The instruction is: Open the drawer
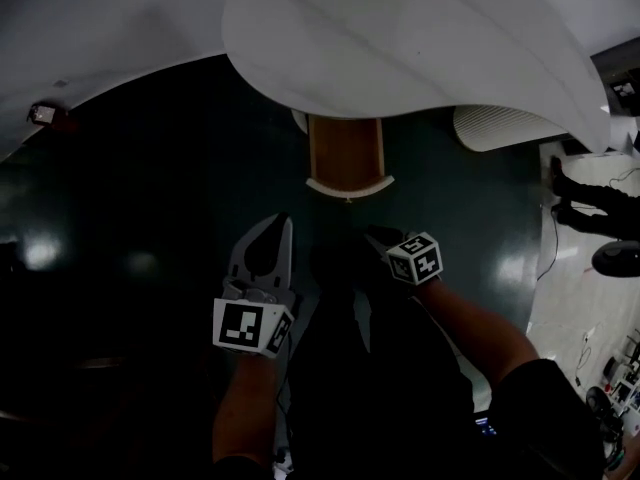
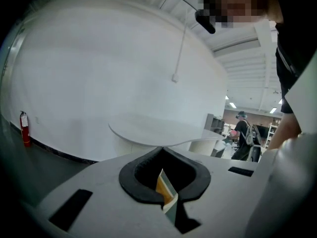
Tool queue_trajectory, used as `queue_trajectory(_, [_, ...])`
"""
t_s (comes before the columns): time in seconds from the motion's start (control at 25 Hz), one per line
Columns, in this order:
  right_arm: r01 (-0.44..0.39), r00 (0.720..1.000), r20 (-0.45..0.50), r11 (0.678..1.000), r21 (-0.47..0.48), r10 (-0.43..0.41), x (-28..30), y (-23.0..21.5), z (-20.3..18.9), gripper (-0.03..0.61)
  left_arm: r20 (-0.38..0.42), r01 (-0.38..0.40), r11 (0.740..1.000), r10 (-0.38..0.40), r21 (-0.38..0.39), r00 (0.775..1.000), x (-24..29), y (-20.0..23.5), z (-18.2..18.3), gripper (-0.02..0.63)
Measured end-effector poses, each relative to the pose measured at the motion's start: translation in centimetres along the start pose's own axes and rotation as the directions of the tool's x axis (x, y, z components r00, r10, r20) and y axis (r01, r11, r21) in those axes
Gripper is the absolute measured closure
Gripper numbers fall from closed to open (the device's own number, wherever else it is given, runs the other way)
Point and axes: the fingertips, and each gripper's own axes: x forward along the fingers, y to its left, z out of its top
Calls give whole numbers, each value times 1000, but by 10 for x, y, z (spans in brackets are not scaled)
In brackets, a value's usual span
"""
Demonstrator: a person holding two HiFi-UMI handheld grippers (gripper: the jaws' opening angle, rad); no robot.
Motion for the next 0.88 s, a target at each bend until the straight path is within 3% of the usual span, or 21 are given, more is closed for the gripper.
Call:
queue_trajectory(0.08, [-5, 999, 31, 997, -72, 7, -22, 18, 19, 515, 5, 4, 1000, -4, 1, 1000, -16, -6, 19, 603])
queue_trajectory(0.36, [-31, 985, 165, 994, -101, 48, -110, 90, 95, 515, -22, 16, 1000, -16, 3, 1000, -62, -33, 76, 603])
queue_trajectory(0.64, [-63, 955, 271, 973, -221, 123, -191, 152, 148, 515, -53, 83, 995, -86, -54, 995, -95, -76, 88, 603])
queue_trajectory(0.88, [-84, 932, 310, 942, -326, 190, -248, 190, 176, 515, -49, 120, 993, -121, -13, 991, -108, -112, 110, 603])
